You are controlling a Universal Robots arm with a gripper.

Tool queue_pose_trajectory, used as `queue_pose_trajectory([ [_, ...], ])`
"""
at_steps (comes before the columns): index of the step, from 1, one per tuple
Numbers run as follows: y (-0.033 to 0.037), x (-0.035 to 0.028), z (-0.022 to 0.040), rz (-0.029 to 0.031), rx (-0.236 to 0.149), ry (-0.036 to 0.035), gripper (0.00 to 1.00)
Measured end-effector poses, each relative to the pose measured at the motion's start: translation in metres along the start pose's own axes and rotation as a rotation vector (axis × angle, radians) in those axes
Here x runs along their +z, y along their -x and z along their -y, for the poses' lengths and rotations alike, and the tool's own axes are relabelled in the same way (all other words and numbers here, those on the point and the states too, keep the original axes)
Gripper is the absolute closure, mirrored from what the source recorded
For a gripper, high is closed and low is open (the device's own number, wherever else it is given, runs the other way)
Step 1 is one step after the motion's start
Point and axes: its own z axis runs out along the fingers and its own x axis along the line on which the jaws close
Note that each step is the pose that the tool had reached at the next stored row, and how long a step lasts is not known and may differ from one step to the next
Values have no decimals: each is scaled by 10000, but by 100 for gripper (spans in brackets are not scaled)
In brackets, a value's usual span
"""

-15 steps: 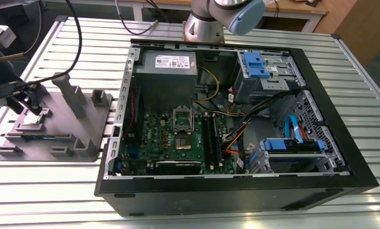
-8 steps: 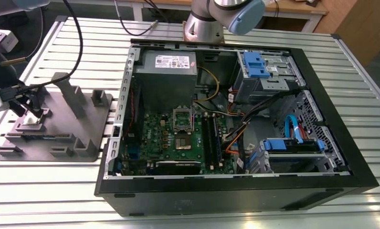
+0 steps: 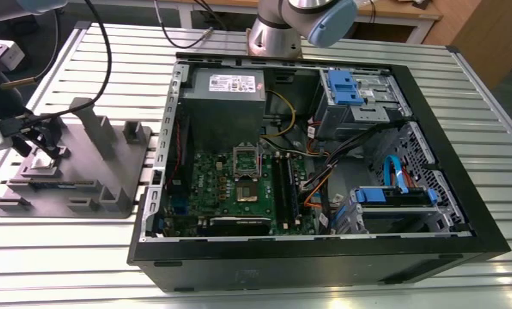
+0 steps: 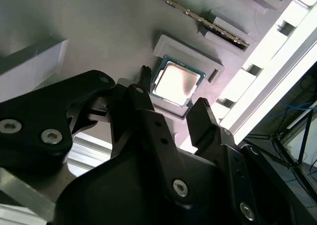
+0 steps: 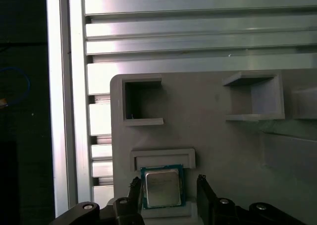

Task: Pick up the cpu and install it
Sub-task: 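Pick up the cpu and move it towards the insertion slot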

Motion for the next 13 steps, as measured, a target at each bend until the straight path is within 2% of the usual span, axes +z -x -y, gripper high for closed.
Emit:
queue_pose_trajectory([
  [2,0,10,0,3,0,6,44],
  [7,-14,90,5,6,-1,15,44],
  [13,-17,114,6,5,-45,-9,44],
])
